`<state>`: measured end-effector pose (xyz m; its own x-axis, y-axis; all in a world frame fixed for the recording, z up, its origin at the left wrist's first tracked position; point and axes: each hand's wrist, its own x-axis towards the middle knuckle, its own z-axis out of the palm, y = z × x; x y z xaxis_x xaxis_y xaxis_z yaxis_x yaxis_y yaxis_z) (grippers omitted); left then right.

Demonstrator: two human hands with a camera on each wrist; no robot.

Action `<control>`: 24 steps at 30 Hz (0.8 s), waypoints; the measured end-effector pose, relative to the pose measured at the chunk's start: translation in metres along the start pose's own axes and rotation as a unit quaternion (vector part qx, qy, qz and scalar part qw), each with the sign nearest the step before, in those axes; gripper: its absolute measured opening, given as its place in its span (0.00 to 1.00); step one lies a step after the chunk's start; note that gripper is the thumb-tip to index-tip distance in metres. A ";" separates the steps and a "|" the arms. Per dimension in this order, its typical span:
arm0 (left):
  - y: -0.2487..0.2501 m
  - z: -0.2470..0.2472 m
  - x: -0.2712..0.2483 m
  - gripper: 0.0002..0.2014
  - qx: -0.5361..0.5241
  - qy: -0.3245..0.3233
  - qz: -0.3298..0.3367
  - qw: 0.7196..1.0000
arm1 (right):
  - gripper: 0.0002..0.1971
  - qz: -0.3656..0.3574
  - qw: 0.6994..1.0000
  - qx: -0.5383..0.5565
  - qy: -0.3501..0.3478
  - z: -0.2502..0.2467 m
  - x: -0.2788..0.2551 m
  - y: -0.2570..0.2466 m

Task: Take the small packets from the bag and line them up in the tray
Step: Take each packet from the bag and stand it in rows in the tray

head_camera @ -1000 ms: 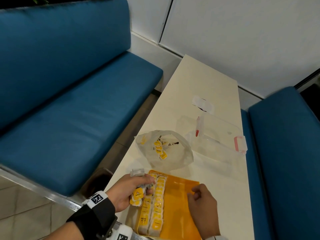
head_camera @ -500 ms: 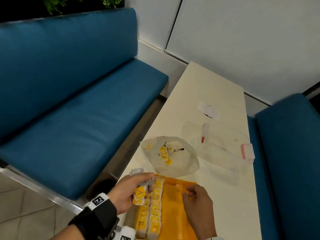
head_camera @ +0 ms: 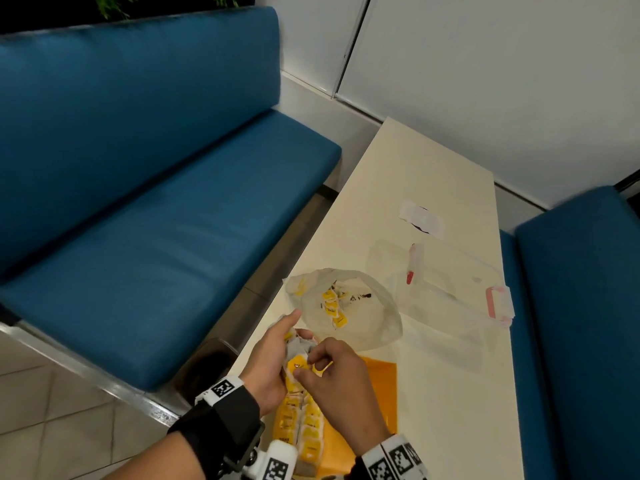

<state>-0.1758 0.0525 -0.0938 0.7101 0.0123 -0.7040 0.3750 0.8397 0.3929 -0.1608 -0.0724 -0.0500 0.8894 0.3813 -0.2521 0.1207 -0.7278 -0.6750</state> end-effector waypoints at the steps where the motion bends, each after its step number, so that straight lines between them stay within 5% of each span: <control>1: 0.001 0.002 -0.001 0.20 0.000 0.001 0.002 1.000 | 0.10 0.001 1.000 0.005 0.001 0.001 0.001 0.000; 13: -0.006 -0.005 0.004 0.24 0.005 -0.079 -0.036 0.996 | 0.04 0.036 0.991 0.131 -0.016 -0.012 0.014 -0.004; 21: -0.004 -0.005 0.003 0.20 0.042 -0.030 -0.009 0.999 | 0.03 0.040 0.983 0.172 -0.057 -0.031 0.015 -0.004; 24: -0.008 -0.006 0.005 0.28 0.039 -0.021 -0.011 0.999 | 0.05 0.033 0.985 0.165 -0.045 -0.031 0.016 -0.003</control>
<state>-0.1783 0.0492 -0.1040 0.7258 -0.0297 -0.6873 0.4347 0.7941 0.4247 -0.1327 -0.0821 -0.0308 0.8455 0.4003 -0.3533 -0.0989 -0.5329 -0.8404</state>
